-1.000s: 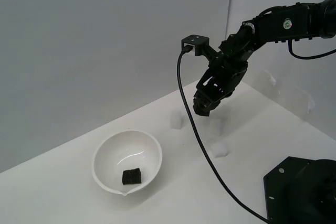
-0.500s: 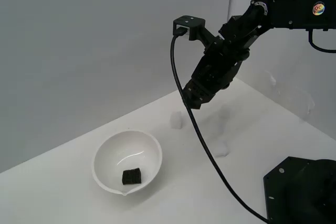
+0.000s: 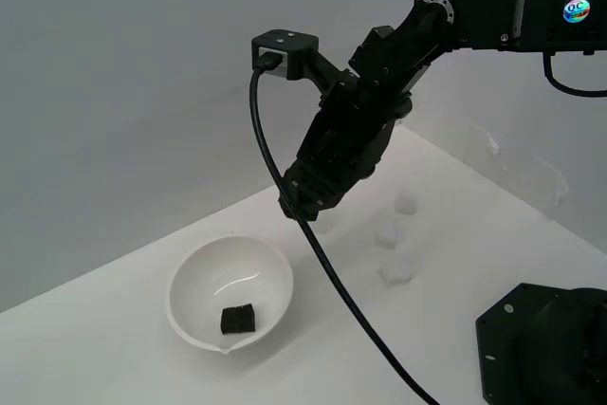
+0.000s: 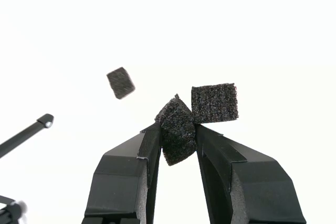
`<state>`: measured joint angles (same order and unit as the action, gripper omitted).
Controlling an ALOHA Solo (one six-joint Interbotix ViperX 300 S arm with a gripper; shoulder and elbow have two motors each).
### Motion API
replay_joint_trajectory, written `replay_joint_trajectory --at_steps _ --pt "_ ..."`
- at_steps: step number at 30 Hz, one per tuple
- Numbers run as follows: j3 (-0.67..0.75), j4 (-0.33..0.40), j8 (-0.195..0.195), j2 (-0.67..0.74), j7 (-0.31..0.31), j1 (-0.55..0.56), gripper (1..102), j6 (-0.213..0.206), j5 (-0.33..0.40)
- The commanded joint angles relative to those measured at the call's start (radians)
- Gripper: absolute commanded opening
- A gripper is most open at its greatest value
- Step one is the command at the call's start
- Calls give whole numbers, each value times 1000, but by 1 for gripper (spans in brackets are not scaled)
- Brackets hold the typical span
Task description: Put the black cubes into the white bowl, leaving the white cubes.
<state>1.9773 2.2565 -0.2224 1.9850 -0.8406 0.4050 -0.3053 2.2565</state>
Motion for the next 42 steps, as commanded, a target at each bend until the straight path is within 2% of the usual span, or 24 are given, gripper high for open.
replay_joint_trajectory --at_steps 1,11,20,25,29,30,31,32,34,35,36,42 --pt "11 -40 2 6 -2 41 3 -17 -46" --pt "-83 -98 41 -91 37 183 3 -23 -103" --pt "-155 -120 41 -161 81 245 3 -54 -124" --pt "-163 -126 41 -170 83 253 3 -55 -129" --pt "-160 -126 41 -167 89 256 4 -72 -130" --pt "-160 -126 41 -166 92 259 9 -80 -129" --pt "-158 -126 41 -166 94 259 22 -89 -129" --pt "-158 -126 41 -166 94 259 43 -97 -129" --pt "-161 -124 41 -167 94 259 91 -106 -127" --pt "-164 -124 41 -172 94 259 101 -106 -127" --pt "-166 -123 41 -173 94 259 98 -106 -127" --pt "-170 -124 40 -179 94 259 99 -104 -129"
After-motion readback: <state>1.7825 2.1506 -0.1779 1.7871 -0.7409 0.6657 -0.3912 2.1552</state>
